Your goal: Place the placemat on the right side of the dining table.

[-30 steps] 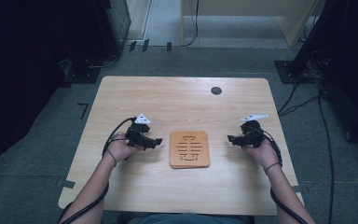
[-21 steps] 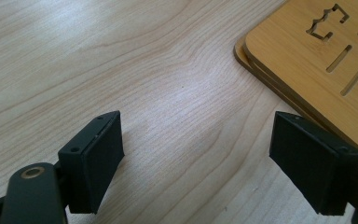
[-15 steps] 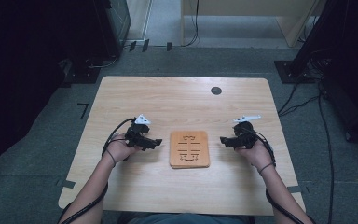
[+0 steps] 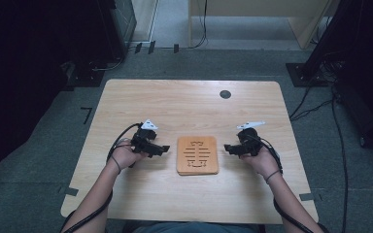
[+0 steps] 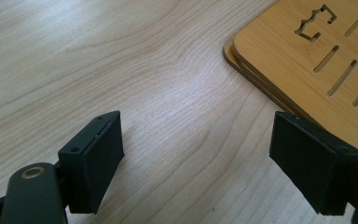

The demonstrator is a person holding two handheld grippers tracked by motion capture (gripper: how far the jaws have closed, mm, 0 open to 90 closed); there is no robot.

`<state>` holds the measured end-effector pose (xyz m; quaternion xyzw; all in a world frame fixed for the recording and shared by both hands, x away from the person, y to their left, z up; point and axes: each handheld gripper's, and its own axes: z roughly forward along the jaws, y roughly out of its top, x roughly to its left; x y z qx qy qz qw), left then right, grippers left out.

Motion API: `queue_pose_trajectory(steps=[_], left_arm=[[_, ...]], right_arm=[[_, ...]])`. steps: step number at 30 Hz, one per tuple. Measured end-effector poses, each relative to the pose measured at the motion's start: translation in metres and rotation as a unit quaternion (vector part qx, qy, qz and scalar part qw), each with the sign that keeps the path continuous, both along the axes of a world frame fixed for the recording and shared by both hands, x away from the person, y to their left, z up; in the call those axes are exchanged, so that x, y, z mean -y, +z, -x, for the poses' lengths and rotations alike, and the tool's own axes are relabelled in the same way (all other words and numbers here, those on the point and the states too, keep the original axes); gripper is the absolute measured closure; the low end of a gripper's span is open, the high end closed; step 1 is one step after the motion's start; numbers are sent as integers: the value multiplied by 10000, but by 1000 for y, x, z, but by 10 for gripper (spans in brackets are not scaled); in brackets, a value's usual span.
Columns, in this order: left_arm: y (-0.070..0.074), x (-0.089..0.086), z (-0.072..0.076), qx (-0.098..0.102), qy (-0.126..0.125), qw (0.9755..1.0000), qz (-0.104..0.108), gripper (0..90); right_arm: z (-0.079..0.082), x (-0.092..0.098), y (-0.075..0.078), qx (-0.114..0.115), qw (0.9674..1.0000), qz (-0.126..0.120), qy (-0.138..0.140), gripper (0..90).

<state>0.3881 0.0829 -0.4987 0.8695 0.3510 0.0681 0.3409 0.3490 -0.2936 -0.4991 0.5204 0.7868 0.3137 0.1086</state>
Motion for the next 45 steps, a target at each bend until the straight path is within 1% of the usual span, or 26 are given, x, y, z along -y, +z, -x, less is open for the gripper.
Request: queue_pose_trajectory(steps=[2, 4, 5, 10, 13, 20, 22, 23, 24, 25, 27, 33, 39, 45], left_arm=[[0, 1, 0, -3, 1, 10000, 15, 167], [0, 1, 0, -6, 5, 10000, 20, 167], [-1, 1, 1, -2, -10, 10000, 11, 167], [0, 2, 1, -2, -13, 10000, 11, 167], [1, 3, 2, -1, -22, 10000, 29, 167], [1, 4, 2, -29, -36, 10000, 31, 167], [3, 4, 3, -96, -13, 9999, 120, 167], [3, 4, 3, -96, -13, 9999, 120, 167], [5, 5, 3, -120, -7, 9996, 266, 167], [6, 6, 4, -123, -16, 9995, 303, 167], [7, 7, 4, -128, -11, 9994, 311, 167], [6, 7, 4, -125, -28, 9997, 196, 167], [6, 6, 4, -124, -14, 9998, 177, 167], [6, 6, 4, -121, -17, 9998, 167, 167]], right_arm=[[0, -3, 0, -14, 10000, -30, 2, 255], [1, -5, 0, 1, 10000, -18, 30, 255], [1, -8, 0, 59, 9999, 41, 100, 252], [1, -11, -2, 53, 9999, 56, 152, 252], [1, -14, -1, 41, 9999, -6, 167, 252], [2, -18, -2, 23, 9998, -4, 200, 252], [2, -19, -2, 28, 9997, 19, 233, 252], [2, -19, -2, 28, 9997, 19, 233, 252], [2, -21, -2, 36, 9997, 12, 243, 252], [2, -21, -2, 34, 9997, 6, 236, 252], [2, -22, -3, 39, 9997, 12, 246, 252], [2, -27, -4, 37, 9995, 41, 302, 252], [2, -29, -5, 42, 9993, 109, 369, 251], [2, -30, -4, 54, 9993, 126, 359, 252]])
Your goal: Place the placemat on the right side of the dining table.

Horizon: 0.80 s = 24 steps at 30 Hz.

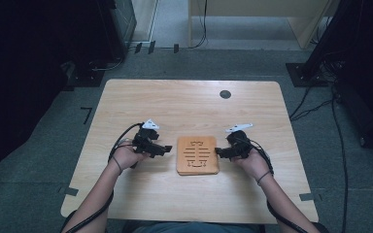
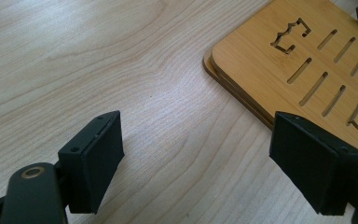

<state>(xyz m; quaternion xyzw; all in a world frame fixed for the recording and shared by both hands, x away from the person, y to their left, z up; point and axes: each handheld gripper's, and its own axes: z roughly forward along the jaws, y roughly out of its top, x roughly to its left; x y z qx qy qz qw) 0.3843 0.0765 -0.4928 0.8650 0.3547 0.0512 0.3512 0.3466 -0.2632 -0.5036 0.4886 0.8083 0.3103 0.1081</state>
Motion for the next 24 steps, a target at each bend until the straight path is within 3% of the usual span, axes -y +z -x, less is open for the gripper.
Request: queue_pose_trajectory(steps=[24], left_arm=[[0, 1, 1, -25, -13, 10000, -17, 167]], right_arm=[[0, -10, 2, 107, 9999, 76, 92, 247]])
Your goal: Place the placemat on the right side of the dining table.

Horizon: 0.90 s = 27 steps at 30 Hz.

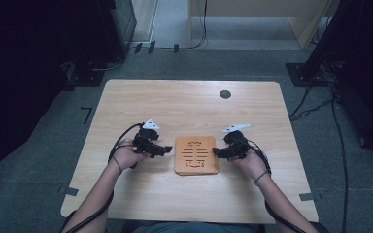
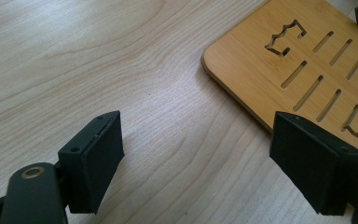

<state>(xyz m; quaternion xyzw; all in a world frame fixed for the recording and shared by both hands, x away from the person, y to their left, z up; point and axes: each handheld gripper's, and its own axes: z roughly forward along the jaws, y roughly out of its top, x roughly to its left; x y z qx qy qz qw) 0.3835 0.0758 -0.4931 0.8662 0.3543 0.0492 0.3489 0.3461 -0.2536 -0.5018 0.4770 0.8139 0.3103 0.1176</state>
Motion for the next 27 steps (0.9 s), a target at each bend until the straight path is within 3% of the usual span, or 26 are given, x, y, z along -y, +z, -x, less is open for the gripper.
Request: queue_pose_trajectory(steps=[15, 16, 22, 27], left_arm=[[2, -1, 3, -98, 71, 9999, 105, 171], [3, -2, 4, -87, 53, 9999, 64, 245], [4, -1, 7, -65, 75, 9999, 93, 262], [6, 1, 8, -55, 136, 9998, 138, 353]], right_arm=[[-1, -11, 0, 20, 10000, 9, 95, 240], [-2, -12, 0, 24, 9999, 9, 102, 240], [-4, -16, 0, 47, 9999, 28, 148, 239], [-4, -19, 0, 66, 9998, 23, 172, 239]])
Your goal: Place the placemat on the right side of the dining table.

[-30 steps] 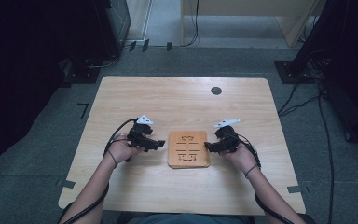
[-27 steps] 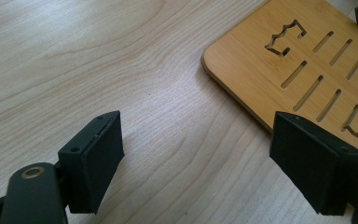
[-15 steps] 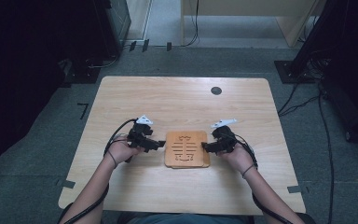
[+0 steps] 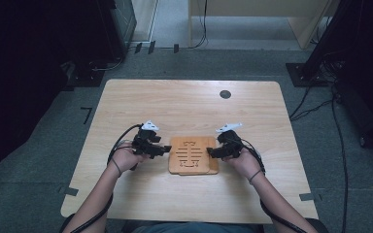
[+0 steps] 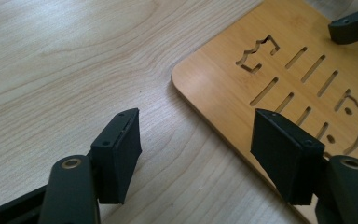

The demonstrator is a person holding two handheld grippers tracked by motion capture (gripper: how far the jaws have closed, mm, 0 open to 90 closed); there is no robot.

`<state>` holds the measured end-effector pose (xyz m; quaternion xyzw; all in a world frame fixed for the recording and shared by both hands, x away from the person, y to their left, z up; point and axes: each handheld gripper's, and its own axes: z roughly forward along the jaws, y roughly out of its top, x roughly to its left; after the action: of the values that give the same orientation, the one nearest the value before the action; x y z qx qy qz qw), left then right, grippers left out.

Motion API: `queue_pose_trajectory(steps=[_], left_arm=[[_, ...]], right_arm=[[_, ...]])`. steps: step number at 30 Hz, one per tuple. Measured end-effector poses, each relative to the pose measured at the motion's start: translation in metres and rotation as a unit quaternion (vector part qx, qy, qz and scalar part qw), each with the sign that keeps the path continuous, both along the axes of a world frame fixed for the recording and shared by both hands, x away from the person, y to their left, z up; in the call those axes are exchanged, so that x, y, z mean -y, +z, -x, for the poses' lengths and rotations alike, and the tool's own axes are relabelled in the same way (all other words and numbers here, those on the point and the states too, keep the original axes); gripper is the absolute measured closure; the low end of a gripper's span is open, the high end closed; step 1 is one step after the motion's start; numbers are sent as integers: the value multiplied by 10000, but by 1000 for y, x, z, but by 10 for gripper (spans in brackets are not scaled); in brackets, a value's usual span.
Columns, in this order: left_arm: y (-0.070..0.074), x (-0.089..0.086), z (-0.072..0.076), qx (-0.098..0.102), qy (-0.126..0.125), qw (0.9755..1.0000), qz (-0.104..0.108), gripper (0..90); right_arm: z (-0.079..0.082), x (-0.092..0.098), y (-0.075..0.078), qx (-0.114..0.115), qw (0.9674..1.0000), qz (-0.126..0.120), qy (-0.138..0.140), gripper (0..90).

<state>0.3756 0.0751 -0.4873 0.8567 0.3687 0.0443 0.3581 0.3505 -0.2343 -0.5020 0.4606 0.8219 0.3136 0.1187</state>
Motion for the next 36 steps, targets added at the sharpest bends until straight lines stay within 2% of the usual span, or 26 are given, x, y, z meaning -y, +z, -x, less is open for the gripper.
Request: queue_pose_trajectory(steps=[6, 11, 18, 20, 27, 32, 36], left_arm=[[4, 5, 1, -73, -62, 9999, 54, 424], [1, 11, 3, -174, -187, 9997, -40, 435], [1, 14, 3, -151, -254, 9995, -81, 439], [1, 15, 3, -175, -278, 9995, -26, 438], [-1, 21, 4, -208, -412, 9989, -32, 415], [-1, 23, 4, -230, -476, 9986, -37, 401], [3, 25, 7, -133, -521, 9985, -50, 384]], right_arm=[[0, -5, 0, 33, 10000, 19, 3, 238], [0, -6, 0, 3, 10000, 65, 45, 259], [0, -4, 3, 21, 9999, 92, 39, 296], [1, -4, 3, 68, 9999, 108, 78, 295], [6, -10, 4, 55, 9997, 194, 166, 256], [9, -15, 7, 217, 9991, 225, 303, 255], [10, -18, 11, 196, 9993, 151, 271, 235]])
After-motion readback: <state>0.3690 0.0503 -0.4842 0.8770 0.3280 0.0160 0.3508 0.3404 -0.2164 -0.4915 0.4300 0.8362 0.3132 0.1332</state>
